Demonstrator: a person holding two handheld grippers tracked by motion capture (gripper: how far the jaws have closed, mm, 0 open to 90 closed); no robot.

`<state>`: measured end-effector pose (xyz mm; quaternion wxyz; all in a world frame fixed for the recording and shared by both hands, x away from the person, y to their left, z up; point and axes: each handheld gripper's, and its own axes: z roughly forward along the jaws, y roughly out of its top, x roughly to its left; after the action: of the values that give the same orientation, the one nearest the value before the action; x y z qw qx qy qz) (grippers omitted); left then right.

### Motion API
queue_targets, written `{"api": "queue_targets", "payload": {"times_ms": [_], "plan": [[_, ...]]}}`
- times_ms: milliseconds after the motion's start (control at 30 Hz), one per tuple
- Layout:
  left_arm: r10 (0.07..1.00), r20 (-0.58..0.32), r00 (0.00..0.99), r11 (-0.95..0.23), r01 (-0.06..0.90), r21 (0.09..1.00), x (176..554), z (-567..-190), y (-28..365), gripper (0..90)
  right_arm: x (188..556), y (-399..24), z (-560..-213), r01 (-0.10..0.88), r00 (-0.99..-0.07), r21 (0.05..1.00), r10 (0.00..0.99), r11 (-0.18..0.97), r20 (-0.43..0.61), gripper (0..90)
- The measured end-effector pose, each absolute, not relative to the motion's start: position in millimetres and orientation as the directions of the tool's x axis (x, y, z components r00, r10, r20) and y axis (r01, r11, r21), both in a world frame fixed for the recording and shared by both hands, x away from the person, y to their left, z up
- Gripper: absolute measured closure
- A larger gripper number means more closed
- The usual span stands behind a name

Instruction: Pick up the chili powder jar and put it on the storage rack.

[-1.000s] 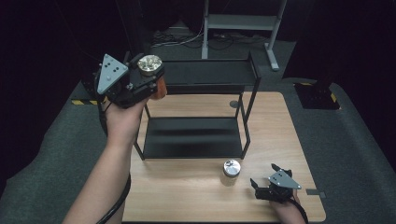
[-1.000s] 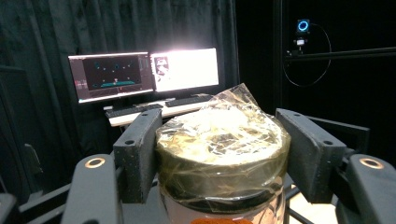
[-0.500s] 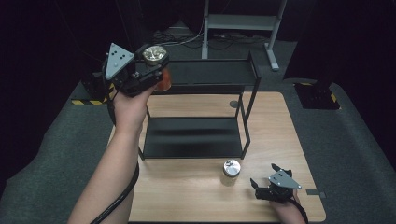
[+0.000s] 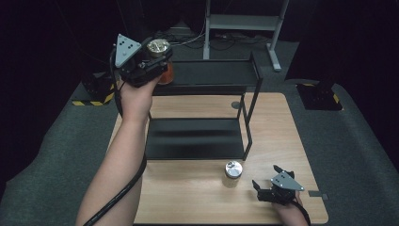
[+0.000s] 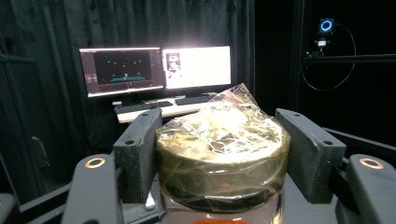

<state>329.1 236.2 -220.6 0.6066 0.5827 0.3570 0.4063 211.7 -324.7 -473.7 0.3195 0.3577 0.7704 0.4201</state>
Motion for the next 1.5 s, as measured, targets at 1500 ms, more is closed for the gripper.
{"api": "queue_targets", "payload": {"times_ms": [1500], "plan": [[0.909, 0.046, 0.414, -0.029, -0.048, 0.998, 349, -234, 223, 33.0, 211, -326, -474, 0.281, -0.541, 0.878, 0.82, 0.387, -0.188, 0.2]]}}
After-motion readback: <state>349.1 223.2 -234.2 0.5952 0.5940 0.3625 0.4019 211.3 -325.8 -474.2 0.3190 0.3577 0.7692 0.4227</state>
